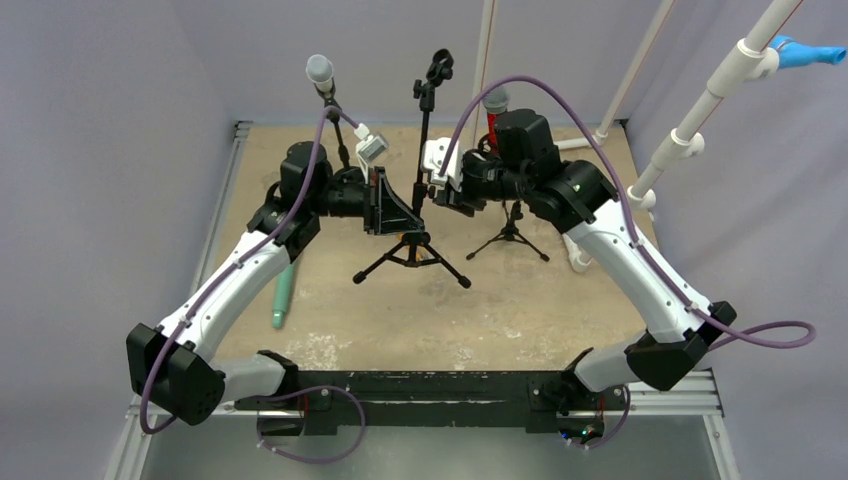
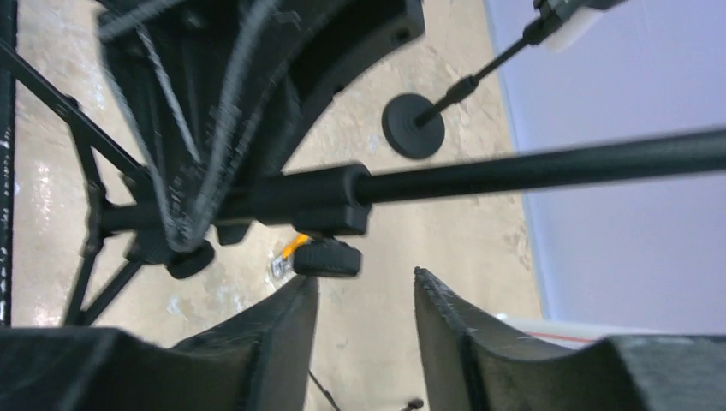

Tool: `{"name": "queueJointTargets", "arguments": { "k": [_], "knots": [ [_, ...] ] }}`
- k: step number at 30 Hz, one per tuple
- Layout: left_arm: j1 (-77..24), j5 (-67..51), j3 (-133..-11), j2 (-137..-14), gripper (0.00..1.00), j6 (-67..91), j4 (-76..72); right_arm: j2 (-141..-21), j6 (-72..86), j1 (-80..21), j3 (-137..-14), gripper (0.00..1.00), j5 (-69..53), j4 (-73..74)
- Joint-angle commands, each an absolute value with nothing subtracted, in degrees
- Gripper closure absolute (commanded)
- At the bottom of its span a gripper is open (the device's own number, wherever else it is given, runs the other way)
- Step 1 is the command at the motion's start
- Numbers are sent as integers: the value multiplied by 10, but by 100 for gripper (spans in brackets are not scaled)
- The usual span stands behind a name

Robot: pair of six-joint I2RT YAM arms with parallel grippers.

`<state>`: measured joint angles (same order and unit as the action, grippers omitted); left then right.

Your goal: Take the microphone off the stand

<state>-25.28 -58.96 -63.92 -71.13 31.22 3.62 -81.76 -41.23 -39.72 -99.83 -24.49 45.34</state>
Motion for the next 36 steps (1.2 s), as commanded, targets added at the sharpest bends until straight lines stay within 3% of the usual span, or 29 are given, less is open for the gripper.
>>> {"name": "queueJointTargets", "arguments": {
  "k": [1,4,7,15,23,27,32,36],
  "knots": [
    [-258,-623,-693,-678,100,247,58,-806,-401,-393,-1003,52,-203,476],
    [-258,-609,-700,-677,100,221,79,-785,-343,-392,-995,39,-244,480],
    [-258,-596,-705,-678,100,197,97,-768,-271,-387,-988,34,-293,465],
    [-258,-563,-710,-678,100,147,130,-766,-100,-323,-985,33,-450,399],
    [-259,-568,-702,-671,100,136,131,-797,26,-311,-938,41,-499,290],
    [-259,-571,-696,-671,100,144,120,-810,55,-310,-927,50,-518,266],
    [-259,-573,-691,-671,100,150,109,-815,65,-310,-919,68,-526,248],
    [-259,-574,-684,-671,100,153,104,-814,51,-310,-915,93,-520,247]
  ]
}}
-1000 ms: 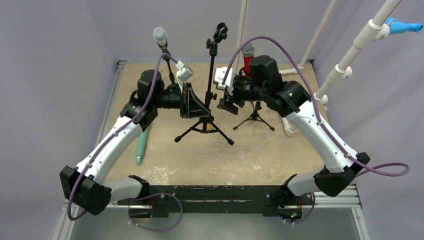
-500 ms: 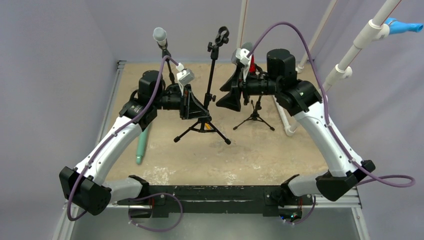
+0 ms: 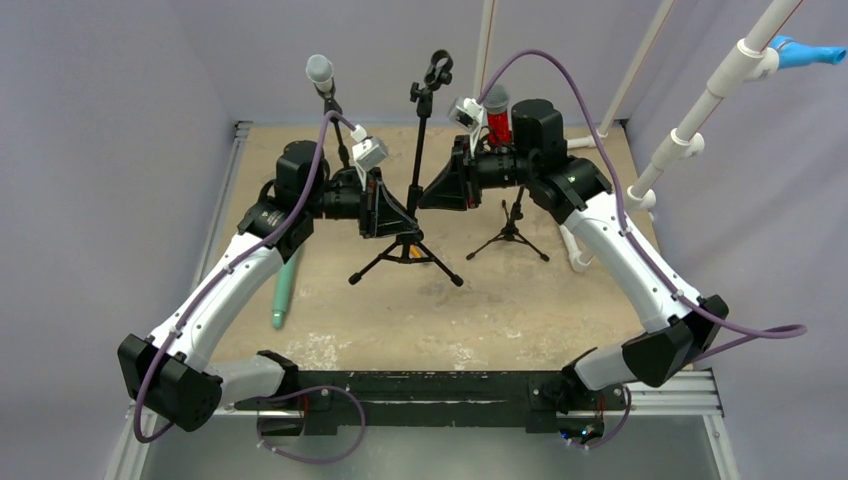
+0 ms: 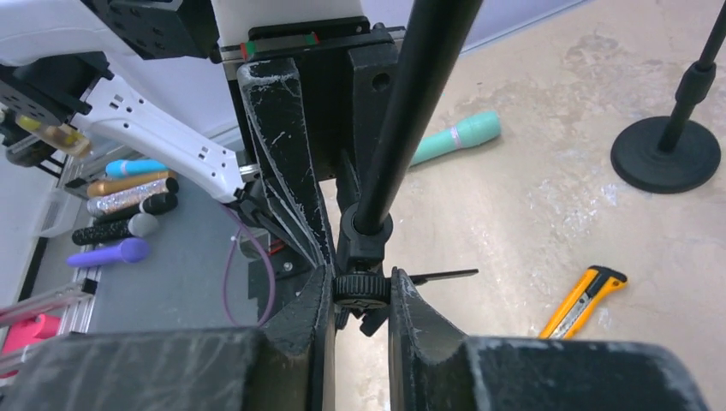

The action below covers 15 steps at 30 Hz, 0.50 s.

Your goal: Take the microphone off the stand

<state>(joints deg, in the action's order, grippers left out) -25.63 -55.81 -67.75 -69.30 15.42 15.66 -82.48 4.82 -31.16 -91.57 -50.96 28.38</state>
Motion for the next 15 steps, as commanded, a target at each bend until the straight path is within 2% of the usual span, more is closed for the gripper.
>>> {"name": "queueJointTargets", "arguments": {
  "k": [1,7,12,15],
  "knots": [
    [-259,-574,-683,-670,100,154,105,-813,37,-309,-916,99,-508,257],
    [-259,-586,-671,-670,100,205,67,-802,-158,-320,-948,100,-390,350],
    [-259,-616,-675,-684,100,277,13,-807,-337,-375,-964,100,-208,405],
    [-259,-622,-681,-692,100,285,9,-812,-366,-405,-963,88,-151,401]
  ]
}}
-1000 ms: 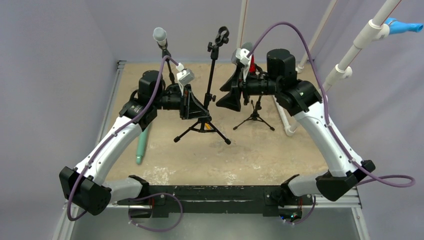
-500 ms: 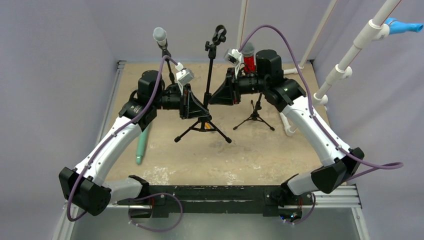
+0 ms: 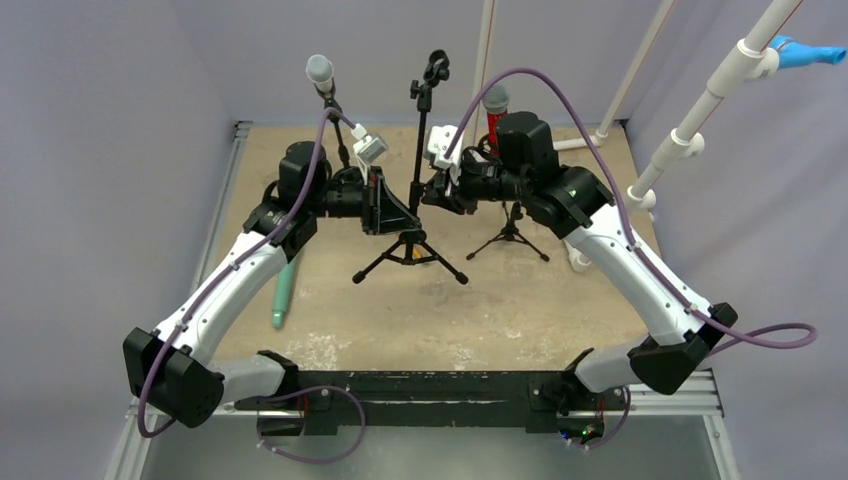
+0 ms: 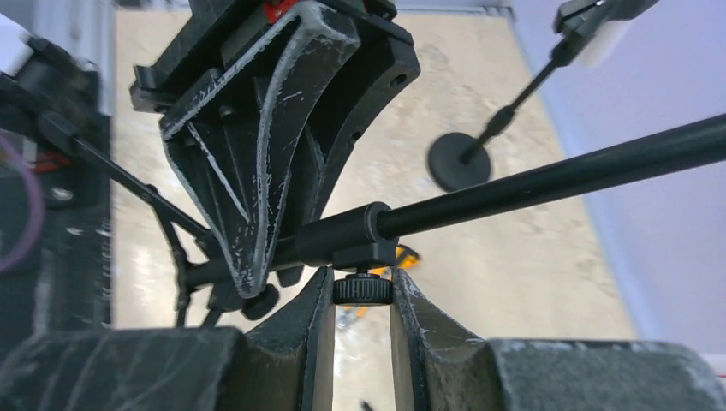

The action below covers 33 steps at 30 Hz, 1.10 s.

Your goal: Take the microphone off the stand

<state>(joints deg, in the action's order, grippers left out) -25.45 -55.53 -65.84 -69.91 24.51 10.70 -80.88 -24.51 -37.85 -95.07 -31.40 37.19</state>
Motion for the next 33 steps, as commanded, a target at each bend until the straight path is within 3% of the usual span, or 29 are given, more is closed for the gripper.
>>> {"name": "queueJointTargets", "arguments": {
  "k": [1,5,9,21,33],
  "knots": [
    [-259,-621,-681,-692,100,286,9,-813,-362,-407,-964,81,-148,397],
    [-259,-616,-677,-692,100,281,9,-814,-354,-416,-961,56,-127,392],
    [-259,-606,-669,-685,100,256,16,-798,-336,-417,-942,47,-123,388],
    [-259,-583,-678,-674,100,155,91,-736,-208,-338,-989,44,-290,415],
    [-261,-575,-661,-648,100,73,144,-777,134,-222,-1059,38,-422,255]
  ]
}}
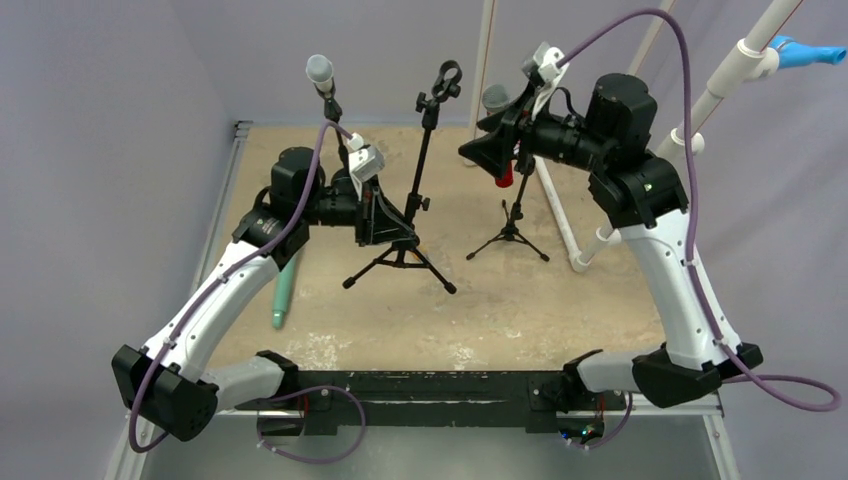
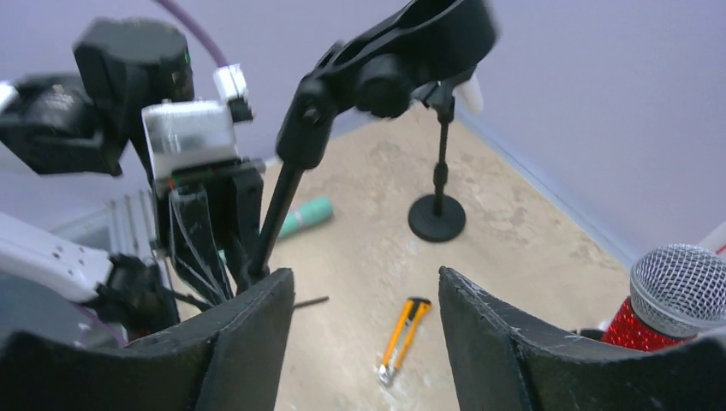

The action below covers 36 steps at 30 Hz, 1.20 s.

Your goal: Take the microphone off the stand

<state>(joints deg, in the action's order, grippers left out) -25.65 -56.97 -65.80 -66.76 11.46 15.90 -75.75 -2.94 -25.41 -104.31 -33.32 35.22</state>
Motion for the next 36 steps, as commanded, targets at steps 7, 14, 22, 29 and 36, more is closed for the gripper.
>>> {"name": "queueJointTargets", "arguments": {
  "k": [7,14,22,29,36],
  "knots": [
    [-266,-574,-657,-651,100,59,151,-797,272,-209,-1010,14,-547,105],
    [-276,-565,-657,-661,100,44,159,-804,323,-209,-984,14,-557,46],
    [-292,-542,-658,-673,100,22,179,-820,366,-210,-965,26,-555,3],
    [-296,-528,-672,-687,100,16,188,-820,376,-221,-932,54,-545,-24],
    [-297,-522,-680,-691,100,18,188,-813,341,-236,-896,92,-528,-7]
  ]
}}
